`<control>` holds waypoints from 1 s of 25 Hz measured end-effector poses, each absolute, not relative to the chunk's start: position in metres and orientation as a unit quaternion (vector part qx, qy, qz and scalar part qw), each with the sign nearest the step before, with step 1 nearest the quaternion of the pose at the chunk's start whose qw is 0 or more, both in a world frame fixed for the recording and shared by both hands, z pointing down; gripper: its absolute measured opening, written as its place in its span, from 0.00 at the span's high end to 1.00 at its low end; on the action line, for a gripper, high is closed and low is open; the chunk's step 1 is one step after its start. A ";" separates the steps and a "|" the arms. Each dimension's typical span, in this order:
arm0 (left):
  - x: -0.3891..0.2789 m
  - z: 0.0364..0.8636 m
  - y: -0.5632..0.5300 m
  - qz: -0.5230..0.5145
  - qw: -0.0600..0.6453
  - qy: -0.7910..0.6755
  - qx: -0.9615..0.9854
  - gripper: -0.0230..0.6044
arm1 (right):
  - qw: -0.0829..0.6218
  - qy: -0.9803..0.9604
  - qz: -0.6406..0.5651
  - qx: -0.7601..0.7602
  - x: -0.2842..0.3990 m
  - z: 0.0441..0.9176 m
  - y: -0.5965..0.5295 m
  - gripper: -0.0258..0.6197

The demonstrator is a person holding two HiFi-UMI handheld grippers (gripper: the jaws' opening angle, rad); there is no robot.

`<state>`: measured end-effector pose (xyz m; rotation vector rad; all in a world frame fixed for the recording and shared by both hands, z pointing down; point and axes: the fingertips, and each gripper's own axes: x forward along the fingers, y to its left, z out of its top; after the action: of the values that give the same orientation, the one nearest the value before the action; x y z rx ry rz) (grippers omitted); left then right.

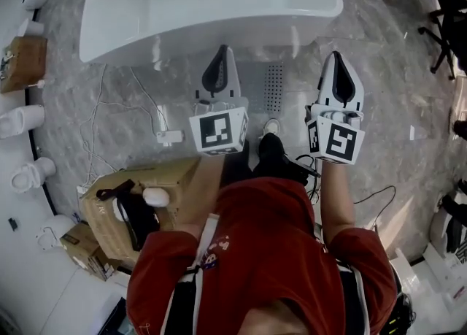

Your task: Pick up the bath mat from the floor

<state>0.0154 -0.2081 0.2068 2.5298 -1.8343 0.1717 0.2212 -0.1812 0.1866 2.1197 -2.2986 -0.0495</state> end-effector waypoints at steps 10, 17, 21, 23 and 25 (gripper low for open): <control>-0.014 0.331 -0.214 0.113 0.067 -0.579 0.805 0.94 | 0.064 -0.731 0.026 0.678 0.198 0.309 -0.188 0.94; -0.031 0.434 -0.211 0.136 0.120 -0.562 0.807 0.94 | 0.107 -0.730 0.101 0.667 0.175 0.423 -0.184 0.94; -0.043 0.485 -0.191 0.154 0.162 -0.559 0.798 0.94 | 0.133 -0.729 0.122 0.661 0.162 0.475 -0.176 0.94; -0.055 0.517 -0.181 0.175 0.180 -0.560 0.790 0.94 | 0.145 -0.731 0.127 0.654 0.154 0.506 -0.174 0.94; -0.066 0.549 -0.179 0.188 0.179 -0.560 0.787 0.94 | 0.155 -0.732 0.130 0.651 0.148 0.538 -0.176 0.94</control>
<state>-0.0655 -0.1788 0.5493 2.2251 -1.5826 0.5323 0.1483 -0.1762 0.5382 1.8643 -2.0973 0.3737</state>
